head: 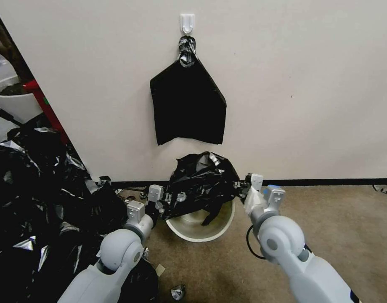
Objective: Place a trash bag onto the trash bin.
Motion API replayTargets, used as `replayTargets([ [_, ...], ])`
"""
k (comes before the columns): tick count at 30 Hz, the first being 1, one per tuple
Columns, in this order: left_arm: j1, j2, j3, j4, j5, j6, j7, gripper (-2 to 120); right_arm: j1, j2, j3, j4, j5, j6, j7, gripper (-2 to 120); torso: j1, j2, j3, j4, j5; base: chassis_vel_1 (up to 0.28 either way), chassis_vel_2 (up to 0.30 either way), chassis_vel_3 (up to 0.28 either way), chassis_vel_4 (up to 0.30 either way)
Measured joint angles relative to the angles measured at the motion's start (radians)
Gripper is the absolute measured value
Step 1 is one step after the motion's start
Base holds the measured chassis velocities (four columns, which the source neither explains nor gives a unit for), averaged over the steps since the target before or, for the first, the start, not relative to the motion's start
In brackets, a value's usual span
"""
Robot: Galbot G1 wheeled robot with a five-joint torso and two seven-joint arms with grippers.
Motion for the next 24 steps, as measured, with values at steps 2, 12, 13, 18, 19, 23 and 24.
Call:
replayTargets([
  [2,-0.005,-0.005,-0.009,-0.001,-0.019,-0.017,0.001,3,-0.019,-0.006,0.012,0.022,0.05,-0.017,0.002,0,0.0,0.0,0.0,0.0,-0.0001,0.0,0.0,0.0,0.0],
  [12,-0.046,-0.028,-0.055,-0.014,-0.199,0.013,-0.009,3,-0.076,0.0,0.036,0.081,0.268,-0.108,-0.015,0,0.0,0.0,0.0,0.0,0.0,0.0,0.0,0.0,0.0],
  [13,-0.051,-0.029,-0.062,-0.015,-0.218,0.02,-0.011,3,-0.077,0.005,0.044,0.078,0.29,-0.116,-0.021,0,0.0,0.0,0.0,0.0,-0.0001,0.0,0.0,0.0,0.0],
  [18,-0.063,-0.02,-0.081,-0.01,-0.245,0.031,-0.017,3,-0.08,0.019,0.056,0.07,0.326,-0.122,-0.03,0,0.0,0.0,0.0,0.0,0.0001,0.0,0.0,0.0,0.0],
  [19,-0.063,-0.016,-0.08,-0.005,-0.243,0.032,-0.017,3,-0.08,0.02,0.056,0.073,0.325,-0.118,-0.03,0,0.0,0.0,0.0,0.0,0.0,0.0,0.0,0.0,0.0],
  [23,-0.064,-0.008,-0.073,0.017,-0.198,0.031,-0.014,3,-0.079,0.019,0.05,0.087,0.295,-0.099,-0.031,14,0.0,0.0,0.0,0.0001,-0.0001,0.0,0.0,0.0,0.0],
  [24,-0.067,-0.007,-0.071,0.026,-0.185,0.03,-0.013,3,-0.079,0.015,0.049,0.097,0.288,-0.095,-0.031,18,0.0,0.0,0.0,0.0001,-0.0001,0.0,0.0,0.0,0.0],
])
